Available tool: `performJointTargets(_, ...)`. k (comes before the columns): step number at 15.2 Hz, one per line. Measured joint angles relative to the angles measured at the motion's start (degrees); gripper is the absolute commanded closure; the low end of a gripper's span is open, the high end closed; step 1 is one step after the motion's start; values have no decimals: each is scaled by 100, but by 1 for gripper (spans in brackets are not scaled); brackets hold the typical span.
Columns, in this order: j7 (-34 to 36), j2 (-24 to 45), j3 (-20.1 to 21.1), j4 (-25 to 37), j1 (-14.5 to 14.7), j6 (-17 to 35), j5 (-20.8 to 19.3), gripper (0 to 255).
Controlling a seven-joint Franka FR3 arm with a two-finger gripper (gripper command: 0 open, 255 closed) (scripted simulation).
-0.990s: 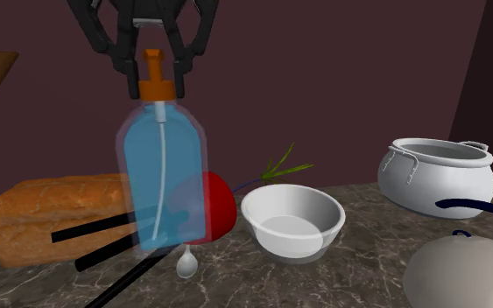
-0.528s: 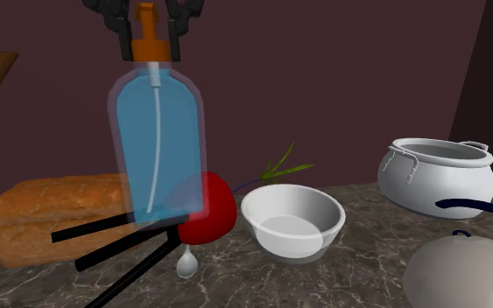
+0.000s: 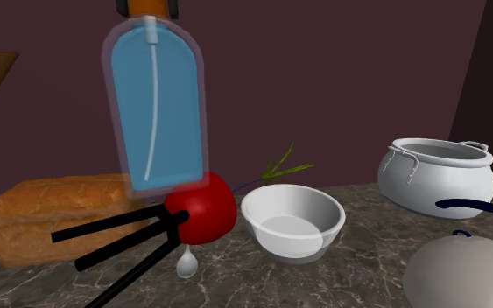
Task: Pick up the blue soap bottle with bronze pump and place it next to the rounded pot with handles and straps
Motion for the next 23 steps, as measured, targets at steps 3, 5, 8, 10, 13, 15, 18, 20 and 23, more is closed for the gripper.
performJointTargets(3, 56, 130, 31, 359, 44, -262, -87, 255)
performJointTargets(5, 94, 232, 53, 634, 82, -459, -156, 255)
performJointTargets(8, 153, 381, 86, 1022, 149, -737, -261, 255)
performJointTargets(10, 220, 541, 120, 1369, 231, -964, -375, 255)
performJointTargets(13, 203, 646, 119, 1649, 257, -1163, -451, 255)
performJointTargets(15, -75, 470, 10, 1511, 37, -1151, -321, 255)
performJointTargets(18, -585, 264, -205, 1369, -305, -1154, -169, 255)
performJointTargets(20, -909, 104, -356, 1156, -514, -1061, -57, 255)
performJointTargets(23, -1405, -50, -599, 1007, -796, -1027, 48, 255)
